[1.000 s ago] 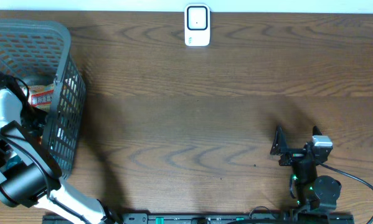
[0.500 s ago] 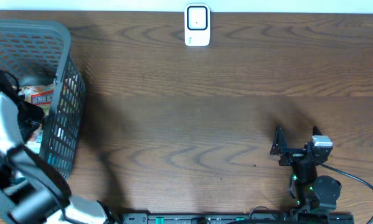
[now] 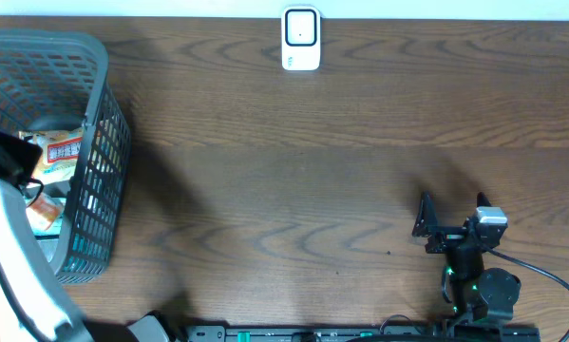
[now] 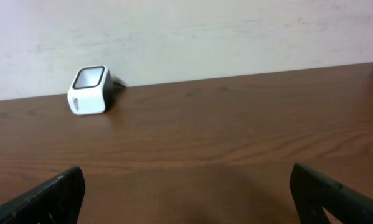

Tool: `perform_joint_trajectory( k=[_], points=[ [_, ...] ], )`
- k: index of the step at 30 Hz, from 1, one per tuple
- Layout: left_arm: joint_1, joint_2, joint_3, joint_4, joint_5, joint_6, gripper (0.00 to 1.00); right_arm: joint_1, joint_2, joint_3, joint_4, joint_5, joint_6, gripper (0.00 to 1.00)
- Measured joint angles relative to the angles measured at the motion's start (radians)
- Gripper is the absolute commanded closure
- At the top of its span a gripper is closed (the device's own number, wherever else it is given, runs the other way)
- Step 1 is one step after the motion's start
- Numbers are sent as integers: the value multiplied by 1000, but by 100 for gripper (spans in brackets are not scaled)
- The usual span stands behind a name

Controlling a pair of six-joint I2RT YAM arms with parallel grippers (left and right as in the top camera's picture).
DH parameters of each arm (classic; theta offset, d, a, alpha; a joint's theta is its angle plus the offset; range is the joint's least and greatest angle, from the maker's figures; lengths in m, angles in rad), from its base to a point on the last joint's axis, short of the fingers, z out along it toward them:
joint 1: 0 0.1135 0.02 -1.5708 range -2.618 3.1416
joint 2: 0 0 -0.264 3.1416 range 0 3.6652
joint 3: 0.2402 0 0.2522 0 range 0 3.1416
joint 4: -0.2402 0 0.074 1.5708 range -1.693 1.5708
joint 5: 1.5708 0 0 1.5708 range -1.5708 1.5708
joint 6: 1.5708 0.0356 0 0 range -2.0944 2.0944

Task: Scan the item barcode
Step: 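Grasp the orange snack pack in the basket with the left gripper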

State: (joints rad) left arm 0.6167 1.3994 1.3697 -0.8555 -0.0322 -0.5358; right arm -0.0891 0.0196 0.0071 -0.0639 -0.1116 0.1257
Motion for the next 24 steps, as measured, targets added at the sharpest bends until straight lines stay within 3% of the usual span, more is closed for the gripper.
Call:
perform_joint_trajectory(
  k=[1, 6, 11, 20, 24],
  points=[
    [-6, -29, 0, 13, 13, -3, 47, 0, 0, 0, 0, 0, 0, 1],
    [-63, -193, 6, 43, 14, -11, 16, 0, 0, 0, 0, 0, 0, 1],
    [-59, -172, 7, -35, -62, -21, 13, 0, 0, 0, 0, 0, 0, 1],
    [17, 166, -76, -90, -103, -152, 0, 0, 0, 0, 0, 0, 0, 1],
    [56, 262, -76, -91, -106, -167, 2, 0, 0, 0, 0, 0, 0, 1]
  ],
)
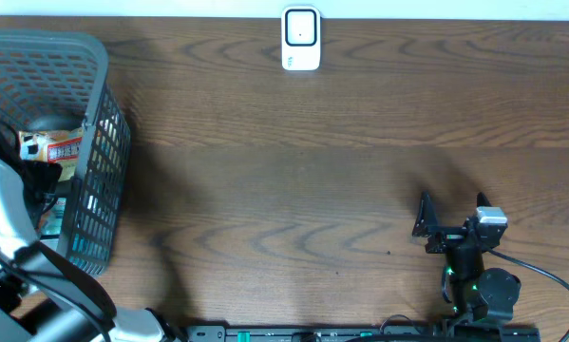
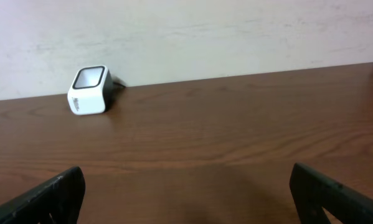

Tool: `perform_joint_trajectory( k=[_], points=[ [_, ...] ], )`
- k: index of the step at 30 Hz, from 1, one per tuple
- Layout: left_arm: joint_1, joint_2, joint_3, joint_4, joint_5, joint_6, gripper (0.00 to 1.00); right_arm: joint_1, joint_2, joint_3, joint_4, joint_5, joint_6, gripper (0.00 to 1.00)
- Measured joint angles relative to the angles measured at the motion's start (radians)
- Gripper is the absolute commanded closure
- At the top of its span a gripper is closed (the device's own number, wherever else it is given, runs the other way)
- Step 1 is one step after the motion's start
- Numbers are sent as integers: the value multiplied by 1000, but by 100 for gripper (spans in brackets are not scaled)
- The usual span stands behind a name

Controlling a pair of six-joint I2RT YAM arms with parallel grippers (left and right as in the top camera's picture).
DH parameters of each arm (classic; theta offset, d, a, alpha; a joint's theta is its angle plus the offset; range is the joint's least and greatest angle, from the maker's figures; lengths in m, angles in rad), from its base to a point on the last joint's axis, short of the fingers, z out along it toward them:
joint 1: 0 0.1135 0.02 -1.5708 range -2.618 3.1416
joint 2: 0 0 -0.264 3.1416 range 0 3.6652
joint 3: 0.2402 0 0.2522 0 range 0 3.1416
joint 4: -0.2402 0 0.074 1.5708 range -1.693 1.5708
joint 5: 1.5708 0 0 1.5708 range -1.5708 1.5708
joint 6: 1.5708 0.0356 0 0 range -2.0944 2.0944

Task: Scan the item barcode
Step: 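Grasp the orange snack pack in the basket with the left gripper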

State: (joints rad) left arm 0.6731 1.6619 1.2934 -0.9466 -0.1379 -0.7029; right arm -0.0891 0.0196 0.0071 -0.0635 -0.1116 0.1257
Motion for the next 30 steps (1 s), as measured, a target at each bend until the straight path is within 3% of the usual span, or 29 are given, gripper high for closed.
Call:
perform_joint_trajectory(
  k=[19, 25, 28, 30],
  points=[
    [83, 166, 0, 65, -24, 53, 0, 0, 0, 0, 0, 0, 0, 1],
    [84, 177, 2, 69, -49, 82, 41, 0, 0, 0, 0, 0, 0, 1],
    [84, 175, 3, 77, -46, 102, 56, 0, 0, 0, 0, 0, 0, 1],
    [84, 175, 3, 77, -43, 115, 60, 0, 0, 0, 0, 0, 0, 1]
  ],
)
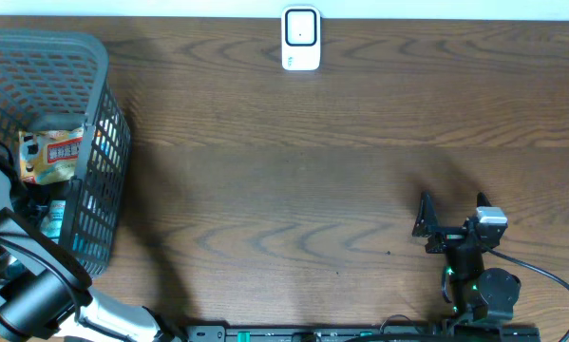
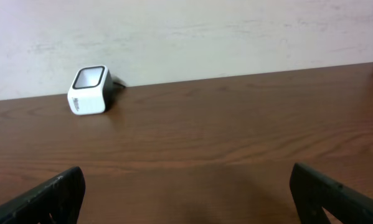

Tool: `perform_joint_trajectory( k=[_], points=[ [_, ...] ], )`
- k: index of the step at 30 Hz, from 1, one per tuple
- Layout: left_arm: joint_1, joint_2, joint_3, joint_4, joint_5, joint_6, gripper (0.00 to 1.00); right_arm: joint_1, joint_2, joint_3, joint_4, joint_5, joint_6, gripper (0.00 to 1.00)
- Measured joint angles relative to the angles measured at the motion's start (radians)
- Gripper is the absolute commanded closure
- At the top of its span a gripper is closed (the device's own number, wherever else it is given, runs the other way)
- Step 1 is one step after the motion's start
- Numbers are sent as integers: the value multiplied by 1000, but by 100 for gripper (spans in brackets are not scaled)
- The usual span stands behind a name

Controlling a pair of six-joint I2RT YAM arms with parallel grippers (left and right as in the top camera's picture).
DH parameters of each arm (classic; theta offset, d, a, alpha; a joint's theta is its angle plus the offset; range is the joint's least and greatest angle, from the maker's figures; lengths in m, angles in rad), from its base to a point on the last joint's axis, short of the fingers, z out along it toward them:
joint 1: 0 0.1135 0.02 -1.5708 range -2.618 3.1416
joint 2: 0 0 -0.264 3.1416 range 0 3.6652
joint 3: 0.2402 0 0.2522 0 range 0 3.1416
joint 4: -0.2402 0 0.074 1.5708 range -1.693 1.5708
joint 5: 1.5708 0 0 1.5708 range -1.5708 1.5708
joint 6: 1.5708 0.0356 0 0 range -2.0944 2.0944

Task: Scan the item barcode
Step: 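Grasp the orange snack pack in the basket with the left gripper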

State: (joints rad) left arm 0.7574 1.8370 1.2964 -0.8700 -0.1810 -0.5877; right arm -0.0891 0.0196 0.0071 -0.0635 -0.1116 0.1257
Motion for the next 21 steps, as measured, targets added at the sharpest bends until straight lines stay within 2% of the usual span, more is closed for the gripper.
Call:
perform_joint_trajectory(
  k=[7, 12, 21],
  points=[
    [0, -35, 0, -1, 10, 16, 60, 0, 0, 0, 0, 0, 0, 1],
    [0, -133, 1, -3, 63, 17, 60, 0, 0, 0, 0, 0, 0, 1],
    [-21, -465, 30, 73, 346, -5, 60, 0, 0, 0, 0, 0, 0, 1]
  ],
)
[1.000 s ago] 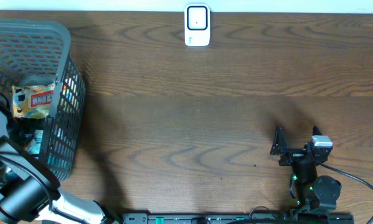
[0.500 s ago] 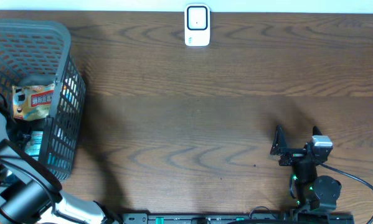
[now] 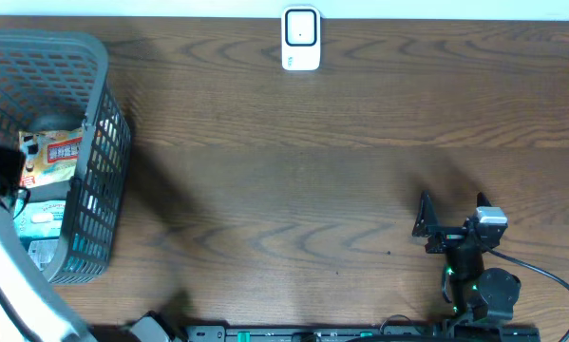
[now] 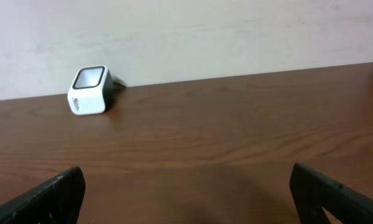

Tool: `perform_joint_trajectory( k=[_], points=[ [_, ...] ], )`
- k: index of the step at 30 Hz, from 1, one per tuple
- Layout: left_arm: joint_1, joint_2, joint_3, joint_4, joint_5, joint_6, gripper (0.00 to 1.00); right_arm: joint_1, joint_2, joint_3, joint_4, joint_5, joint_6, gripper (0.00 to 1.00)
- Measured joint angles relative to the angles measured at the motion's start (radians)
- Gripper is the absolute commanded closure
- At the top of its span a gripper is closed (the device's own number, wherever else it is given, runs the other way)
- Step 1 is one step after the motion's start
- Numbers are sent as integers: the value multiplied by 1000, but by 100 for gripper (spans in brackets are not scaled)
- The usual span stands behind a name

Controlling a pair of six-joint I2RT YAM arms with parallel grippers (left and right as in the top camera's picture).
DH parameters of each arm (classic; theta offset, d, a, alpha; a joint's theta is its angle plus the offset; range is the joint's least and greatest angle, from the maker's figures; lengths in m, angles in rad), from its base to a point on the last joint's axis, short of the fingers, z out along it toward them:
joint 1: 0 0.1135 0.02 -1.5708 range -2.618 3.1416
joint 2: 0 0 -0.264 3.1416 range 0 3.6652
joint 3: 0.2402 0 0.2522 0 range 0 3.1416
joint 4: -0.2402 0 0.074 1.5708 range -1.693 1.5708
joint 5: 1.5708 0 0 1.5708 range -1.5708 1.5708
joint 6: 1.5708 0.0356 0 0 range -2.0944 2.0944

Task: Scan the item barcode
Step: 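Grasp the orange snack pack in the basket with the left gripper, then carry the orange pack out and drop it on the table center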

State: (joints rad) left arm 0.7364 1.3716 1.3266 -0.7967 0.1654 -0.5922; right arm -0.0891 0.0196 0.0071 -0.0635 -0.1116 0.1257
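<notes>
The white barcode scanner (image 3: pixel 301 40) stands at the table's far edge, and it also shows as the scanner (image 4: pixel 88 91) by the wall. An orange snack packet (image 3: pixel 52 157) lies in the grey mesh basket (image 3: pixel 99 133) at the left, with a grey item (image 3: pixel 47 123) behind it and teal-and-white packs (image 3: pixel 39 218) in front. My left gripper hangs at the basket's left side, beside the packet; its jaws are hidden. My right gripper (image 4: pixel 189 199) rests near the front right, wide open and holding nothing.
The basket's tall right wall (image 3: pixel 108 190) stands between its contents and the bare wood table (image 3: pixel 293 190). My right arm's base and cable (image 3: pixel 483 285) sit at the front right edge. A pale wall (image 4: pixel 236 31) backs the table.
My left arm has shifted: its black head now sits at the basket's left edge beside the packet, and the teal-and-white packs show again. The packet and the right arm have not moved.
My left gripper was first over the basket just left of the orange packet. Then the arm lay further along the basket's left side, then toward its near end, covering the lower packs. Now it is back beside the packet. The right arm stayed parked and open.
</notes>
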Motion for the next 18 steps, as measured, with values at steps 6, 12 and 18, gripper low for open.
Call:
perform_joint_trajectory(
  k=[6, 12, 18],
  points=[
    [-238, -197, 13, 137, 142, -48, 60, 0, 0, 0, 0, 0, 0, 1],
    [-682, -201, 19, 166, 58, -63, 59, 0, 0, 0, 0, 0, 0, 1],
    [-1070, 7, 19, 158, -111, -62, 59, 0, 0, 0, 0, 0, 0, 1]
  ],
)
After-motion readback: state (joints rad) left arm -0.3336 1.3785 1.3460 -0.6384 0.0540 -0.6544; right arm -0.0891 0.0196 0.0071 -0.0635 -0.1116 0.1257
